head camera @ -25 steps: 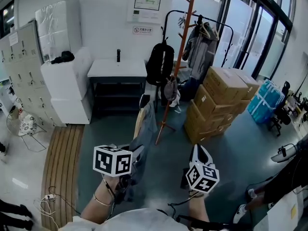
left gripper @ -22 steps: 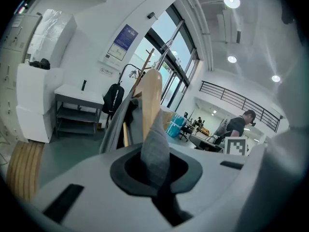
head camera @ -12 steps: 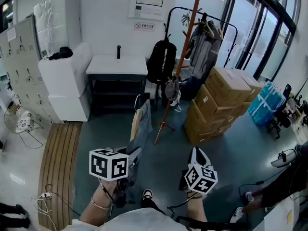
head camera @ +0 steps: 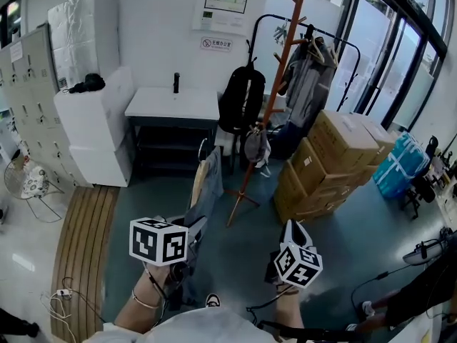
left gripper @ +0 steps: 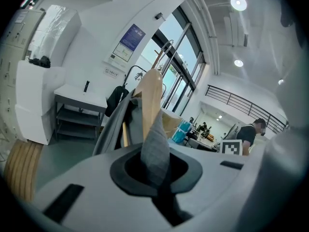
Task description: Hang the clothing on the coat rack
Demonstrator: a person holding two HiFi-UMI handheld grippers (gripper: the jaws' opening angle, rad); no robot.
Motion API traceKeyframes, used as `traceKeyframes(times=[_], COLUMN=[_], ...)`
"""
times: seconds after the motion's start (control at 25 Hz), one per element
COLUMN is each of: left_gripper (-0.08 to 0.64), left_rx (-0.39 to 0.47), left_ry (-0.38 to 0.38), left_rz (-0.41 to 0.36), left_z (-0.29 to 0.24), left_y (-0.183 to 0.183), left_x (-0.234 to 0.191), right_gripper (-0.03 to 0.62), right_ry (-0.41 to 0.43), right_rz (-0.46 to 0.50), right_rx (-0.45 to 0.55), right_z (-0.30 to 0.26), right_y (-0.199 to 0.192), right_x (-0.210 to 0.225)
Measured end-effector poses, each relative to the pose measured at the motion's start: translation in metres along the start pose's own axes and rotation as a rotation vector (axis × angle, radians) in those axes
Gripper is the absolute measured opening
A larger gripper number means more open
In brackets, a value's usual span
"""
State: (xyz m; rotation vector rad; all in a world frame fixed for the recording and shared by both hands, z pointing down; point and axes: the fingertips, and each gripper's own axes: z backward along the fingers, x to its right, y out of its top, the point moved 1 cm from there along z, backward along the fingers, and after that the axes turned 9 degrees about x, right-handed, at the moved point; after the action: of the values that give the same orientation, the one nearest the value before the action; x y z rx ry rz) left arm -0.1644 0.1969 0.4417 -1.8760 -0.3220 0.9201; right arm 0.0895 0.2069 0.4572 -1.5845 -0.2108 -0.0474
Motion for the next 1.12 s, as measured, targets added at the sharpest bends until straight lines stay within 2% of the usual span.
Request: traceKeyframes(times=[0.2, 0.64, 0.96, 1.12], left_gripper=[0.028, 0.028, 0.028, 0.028], left_rx=[0.017, 0.057, 0.097, 0.104], left_ry=[0.012, 0.09, 0.121, 0.138], left_rz=[-0.018, -0.025, -0.022, -0.011], left_z=[-0.04, -0.112, -0.14, -0.148], left_y=[0.021, 0.063, 0.086, 0.093], left_x=[-0.008, -0.046, -0.062, -0.073], right_gripper=[0.023, 0.023, 0.023, 0.023], right_ry=[0.002, 0.047, 0.04, 0.049], right_rz=[-0.013, -0.021, -0.04, -0.051], right_rx=[-0.009, -0.017, -0.014, -0.038], right_z=[-0.045, -0.141, -0.183, -0.2], right_y=[0.004, 0.008, 0.009, -0.002], right_x=[0.023, 0.046, 0.072, 0.073])
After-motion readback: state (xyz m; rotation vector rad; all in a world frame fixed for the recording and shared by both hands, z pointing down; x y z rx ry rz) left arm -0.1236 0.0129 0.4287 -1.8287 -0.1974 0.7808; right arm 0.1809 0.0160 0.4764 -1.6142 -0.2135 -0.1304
